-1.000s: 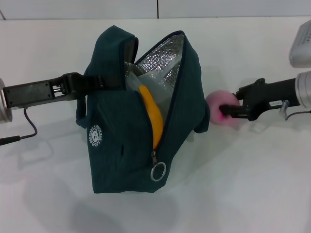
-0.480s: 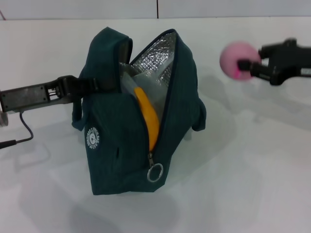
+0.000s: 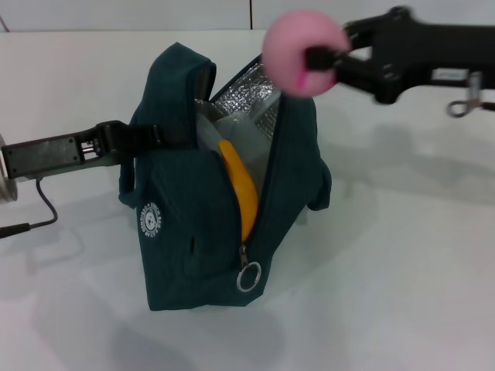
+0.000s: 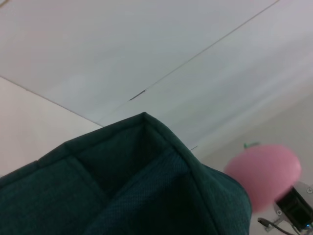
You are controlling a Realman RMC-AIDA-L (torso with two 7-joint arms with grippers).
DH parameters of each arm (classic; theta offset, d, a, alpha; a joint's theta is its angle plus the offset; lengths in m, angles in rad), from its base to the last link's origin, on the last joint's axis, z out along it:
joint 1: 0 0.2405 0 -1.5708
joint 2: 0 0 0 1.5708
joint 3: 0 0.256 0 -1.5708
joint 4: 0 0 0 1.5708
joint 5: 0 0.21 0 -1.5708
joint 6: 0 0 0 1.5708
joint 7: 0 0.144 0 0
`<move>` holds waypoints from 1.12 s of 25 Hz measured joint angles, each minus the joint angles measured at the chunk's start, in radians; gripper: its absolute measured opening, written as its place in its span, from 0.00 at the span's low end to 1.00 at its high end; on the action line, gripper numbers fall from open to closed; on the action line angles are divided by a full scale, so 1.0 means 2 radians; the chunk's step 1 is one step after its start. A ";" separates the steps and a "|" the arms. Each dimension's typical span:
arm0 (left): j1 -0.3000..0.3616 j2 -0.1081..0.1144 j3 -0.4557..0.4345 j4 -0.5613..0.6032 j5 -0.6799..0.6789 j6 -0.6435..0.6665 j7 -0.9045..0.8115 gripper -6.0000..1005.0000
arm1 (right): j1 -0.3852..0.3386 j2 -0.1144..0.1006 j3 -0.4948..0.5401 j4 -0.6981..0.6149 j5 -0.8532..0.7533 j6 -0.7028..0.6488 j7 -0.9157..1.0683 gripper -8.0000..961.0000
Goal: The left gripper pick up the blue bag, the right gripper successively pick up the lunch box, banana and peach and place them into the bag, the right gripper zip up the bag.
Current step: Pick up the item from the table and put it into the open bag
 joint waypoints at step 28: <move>0.001 0.000 0.000 0.000 -0.004 0.000 0.002 0.06 | 0.057 -0.001 -0.069 0.072 0.004 0.023 -0.008 0.49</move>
